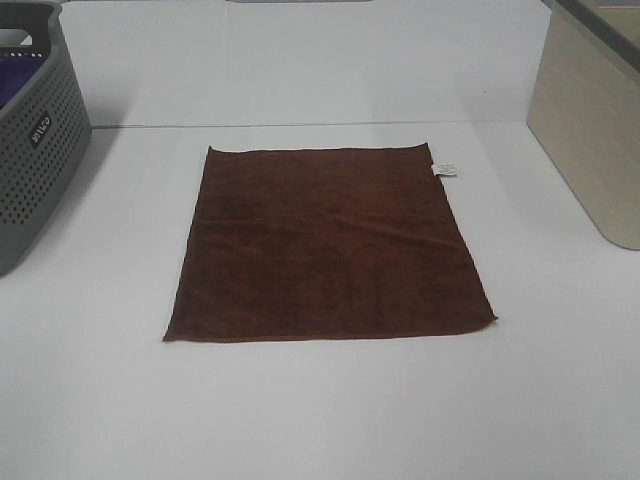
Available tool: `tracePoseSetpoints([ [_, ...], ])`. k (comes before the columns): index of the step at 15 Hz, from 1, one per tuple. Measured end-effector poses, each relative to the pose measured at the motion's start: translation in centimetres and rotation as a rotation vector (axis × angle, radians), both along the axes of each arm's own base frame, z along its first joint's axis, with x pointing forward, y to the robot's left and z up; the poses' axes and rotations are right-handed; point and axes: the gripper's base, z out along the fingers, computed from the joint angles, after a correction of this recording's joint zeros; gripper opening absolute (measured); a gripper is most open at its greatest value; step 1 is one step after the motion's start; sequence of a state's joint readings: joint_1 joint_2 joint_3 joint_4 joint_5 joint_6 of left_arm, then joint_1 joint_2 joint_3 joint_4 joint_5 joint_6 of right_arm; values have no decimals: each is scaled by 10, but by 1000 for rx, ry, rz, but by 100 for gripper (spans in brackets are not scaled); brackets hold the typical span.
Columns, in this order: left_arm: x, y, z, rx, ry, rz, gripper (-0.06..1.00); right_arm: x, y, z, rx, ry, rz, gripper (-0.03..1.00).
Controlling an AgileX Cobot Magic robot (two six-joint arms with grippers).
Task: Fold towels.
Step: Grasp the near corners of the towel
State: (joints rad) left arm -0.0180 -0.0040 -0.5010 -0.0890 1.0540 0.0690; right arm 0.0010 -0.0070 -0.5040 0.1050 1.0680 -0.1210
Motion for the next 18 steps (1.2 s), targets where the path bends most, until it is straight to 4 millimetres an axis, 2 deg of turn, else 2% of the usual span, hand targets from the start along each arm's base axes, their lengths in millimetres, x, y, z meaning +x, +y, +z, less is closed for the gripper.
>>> tracePoseSetpoints([
  [18,0,0,0,0,0,0,57,0,0,0,0,0,0,77],
])
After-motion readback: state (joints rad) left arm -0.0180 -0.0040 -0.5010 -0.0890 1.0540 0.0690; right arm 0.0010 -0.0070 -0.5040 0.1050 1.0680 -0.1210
